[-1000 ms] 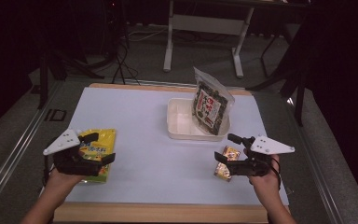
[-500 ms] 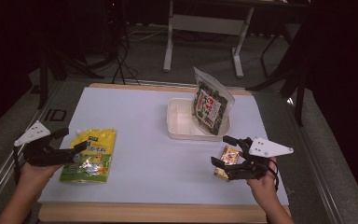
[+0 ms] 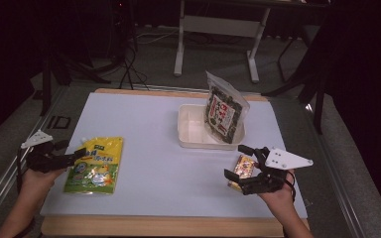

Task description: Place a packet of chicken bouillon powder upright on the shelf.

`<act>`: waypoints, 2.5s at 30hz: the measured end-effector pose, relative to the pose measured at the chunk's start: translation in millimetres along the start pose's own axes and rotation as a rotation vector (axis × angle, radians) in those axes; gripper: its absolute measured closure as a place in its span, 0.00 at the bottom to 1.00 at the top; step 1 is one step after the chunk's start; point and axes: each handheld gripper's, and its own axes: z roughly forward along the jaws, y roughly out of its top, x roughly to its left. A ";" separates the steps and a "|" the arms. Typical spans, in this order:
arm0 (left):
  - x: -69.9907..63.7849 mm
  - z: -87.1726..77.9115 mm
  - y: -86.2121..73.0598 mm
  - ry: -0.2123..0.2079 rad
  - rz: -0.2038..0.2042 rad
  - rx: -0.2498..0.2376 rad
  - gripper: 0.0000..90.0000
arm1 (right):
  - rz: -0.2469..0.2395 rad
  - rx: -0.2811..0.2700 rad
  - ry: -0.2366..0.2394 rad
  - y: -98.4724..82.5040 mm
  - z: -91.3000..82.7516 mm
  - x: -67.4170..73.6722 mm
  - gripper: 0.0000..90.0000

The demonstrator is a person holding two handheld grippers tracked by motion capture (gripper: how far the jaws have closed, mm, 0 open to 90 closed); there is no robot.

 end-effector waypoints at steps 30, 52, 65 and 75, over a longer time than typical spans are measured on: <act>29.9 61.2 -21.0 0.140 -0.002 0.174 0.31 | 0.013 0.020 0.014 -6.9 1.4 -4.5 0.15; 8.3 66.5 -2.8 0.201 0.092 0.341 0.66 | 0.001 0.036 0.007 -5.6 3.8 -2.5 0.15; -1.0 61.3 -2.2 0.228 0.207 0.349 0.98 | 0.010 0.041 0.004 -4.8 5.5 -4.4 0.15; 5.8 42.5 4.6 0.158 0.140 0.273 1.00 | 0.010 0.035 0.012 -4.0 2.6 -5.3 0.12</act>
